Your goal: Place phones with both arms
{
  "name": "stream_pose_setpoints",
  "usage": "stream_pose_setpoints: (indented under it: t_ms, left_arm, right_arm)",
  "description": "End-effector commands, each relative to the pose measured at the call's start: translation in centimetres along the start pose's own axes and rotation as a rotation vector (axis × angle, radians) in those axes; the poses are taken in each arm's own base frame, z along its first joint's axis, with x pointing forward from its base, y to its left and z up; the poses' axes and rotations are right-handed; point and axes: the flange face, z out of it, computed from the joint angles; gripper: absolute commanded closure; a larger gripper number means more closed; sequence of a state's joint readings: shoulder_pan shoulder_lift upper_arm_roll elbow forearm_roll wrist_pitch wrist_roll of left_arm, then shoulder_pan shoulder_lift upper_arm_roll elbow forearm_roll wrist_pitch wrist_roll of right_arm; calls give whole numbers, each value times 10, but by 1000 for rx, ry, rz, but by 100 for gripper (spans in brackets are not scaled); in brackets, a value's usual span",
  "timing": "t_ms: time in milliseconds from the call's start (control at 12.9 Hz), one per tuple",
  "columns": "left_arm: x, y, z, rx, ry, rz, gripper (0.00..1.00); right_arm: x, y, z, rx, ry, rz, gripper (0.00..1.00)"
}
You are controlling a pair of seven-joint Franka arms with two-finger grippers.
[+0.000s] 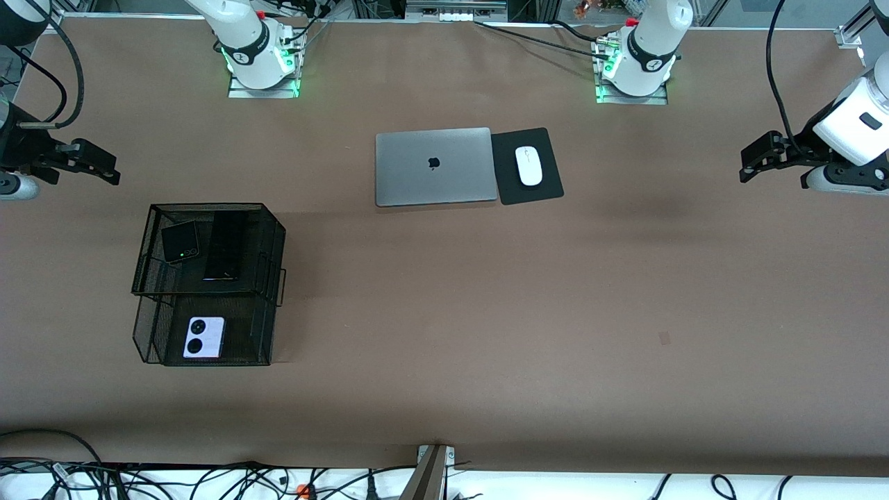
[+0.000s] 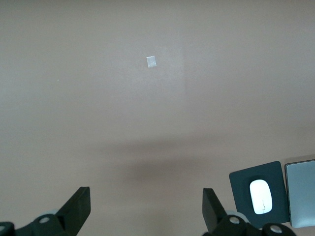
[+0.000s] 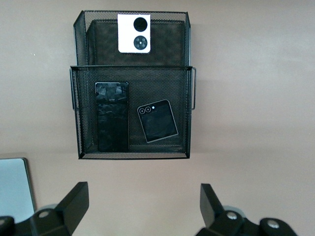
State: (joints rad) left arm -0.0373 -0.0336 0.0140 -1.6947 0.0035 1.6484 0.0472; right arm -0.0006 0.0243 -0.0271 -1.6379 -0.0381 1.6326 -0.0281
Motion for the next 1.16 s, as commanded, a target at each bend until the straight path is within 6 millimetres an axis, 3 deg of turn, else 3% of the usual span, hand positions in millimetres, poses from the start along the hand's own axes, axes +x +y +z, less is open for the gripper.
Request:
stream_pose_setpoints:
  t_ms: [0,388,1085]
  left_arm:
    - [0,-2,-6,-2,-1,-3,0]
    - [0,-2,-6,-2,-1,-3,0]
    - [0,-1,-7,-2,-1,-2,0]
  right_arm:
    - [4,3,-1,-15,-3,12,0]
    - [-9,8,3,-14,-14,20,0]
    - [-8,8,4,4,-11,31,0]
